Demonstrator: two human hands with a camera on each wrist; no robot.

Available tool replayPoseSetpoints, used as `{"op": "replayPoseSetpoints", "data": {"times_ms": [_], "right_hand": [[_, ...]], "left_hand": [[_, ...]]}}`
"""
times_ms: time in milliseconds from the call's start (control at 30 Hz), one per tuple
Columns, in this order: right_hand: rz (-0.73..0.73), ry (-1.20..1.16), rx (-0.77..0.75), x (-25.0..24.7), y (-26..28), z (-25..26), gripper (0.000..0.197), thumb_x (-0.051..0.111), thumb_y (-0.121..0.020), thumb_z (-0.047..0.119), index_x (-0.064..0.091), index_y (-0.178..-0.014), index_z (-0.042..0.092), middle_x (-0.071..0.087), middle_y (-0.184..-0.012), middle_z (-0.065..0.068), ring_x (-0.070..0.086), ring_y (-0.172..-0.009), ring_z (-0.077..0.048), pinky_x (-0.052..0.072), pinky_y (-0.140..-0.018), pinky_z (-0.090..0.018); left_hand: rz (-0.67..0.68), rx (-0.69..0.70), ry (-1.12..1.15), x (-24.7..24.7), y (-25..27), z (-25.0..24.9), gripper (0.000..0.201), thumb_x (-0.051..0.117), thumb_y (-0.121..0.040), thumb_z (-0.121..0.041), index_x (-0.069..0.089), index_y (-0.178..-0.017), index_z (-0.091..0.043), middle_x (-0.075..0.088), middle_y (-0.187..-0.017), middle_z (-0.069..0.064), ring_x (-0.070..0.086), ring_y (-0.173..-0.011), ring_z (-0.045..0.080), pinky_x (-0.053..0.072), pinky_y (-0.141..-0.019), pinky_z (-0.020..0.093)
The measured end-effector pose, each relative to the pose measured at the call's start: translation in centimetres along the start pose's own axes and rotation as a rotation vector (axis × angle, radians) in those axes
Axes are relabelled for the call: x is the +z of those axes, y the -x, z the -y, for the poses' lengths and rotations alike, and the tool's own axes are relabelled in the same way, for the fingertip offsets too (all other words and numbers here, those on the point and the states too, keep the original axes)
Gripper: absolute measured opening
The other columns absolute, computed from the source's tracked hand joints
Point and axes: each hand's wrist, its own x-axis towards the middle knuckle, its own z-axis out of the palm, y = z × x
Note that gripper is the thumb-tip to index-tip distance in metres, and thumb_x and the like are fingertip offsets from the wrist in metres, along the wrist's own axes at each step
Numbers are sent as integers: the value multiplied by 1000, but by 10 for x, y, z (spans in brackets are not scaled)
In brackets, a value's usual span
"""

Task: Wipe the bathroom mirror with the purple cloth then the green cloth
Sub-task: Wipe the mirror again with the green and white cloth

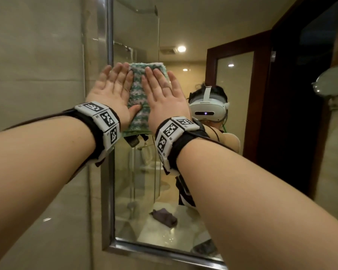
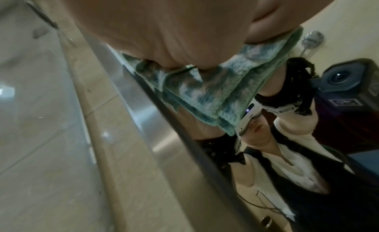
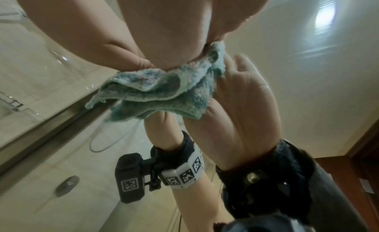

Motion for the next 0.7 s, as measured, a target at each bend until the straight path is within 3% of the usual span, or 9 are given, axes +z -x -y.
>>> {"op": "replayPoseSetpoints", "data": {"times_ms": [367, 700], "right_hand": [[54, 70, 102, 11, 62, -88, 70, 22, -95, 33, -23, -144, 11, -28, -152, -7, -24, -140, -22, -25, -103, -42], [158, 131, 228, 11, 125, -189, 71, 24, -96, 32, -27, -143, 15, -31, -151, 0, -25, -140, -16, -22, -107, -42]], "left_hand": [[-110, 121, 166, -50, 11, -82, 77, 5, -94, -54, -32, -137, -3, -35, -148, 14, -27, -139, 23, -22, -109, 36], [-242, 237, 291, -117, 18, -173, 78, 7, -93, -56, -28, -141, -5, -34, -148, 13, -29, -138, 24, -21, -110, 36]]}}
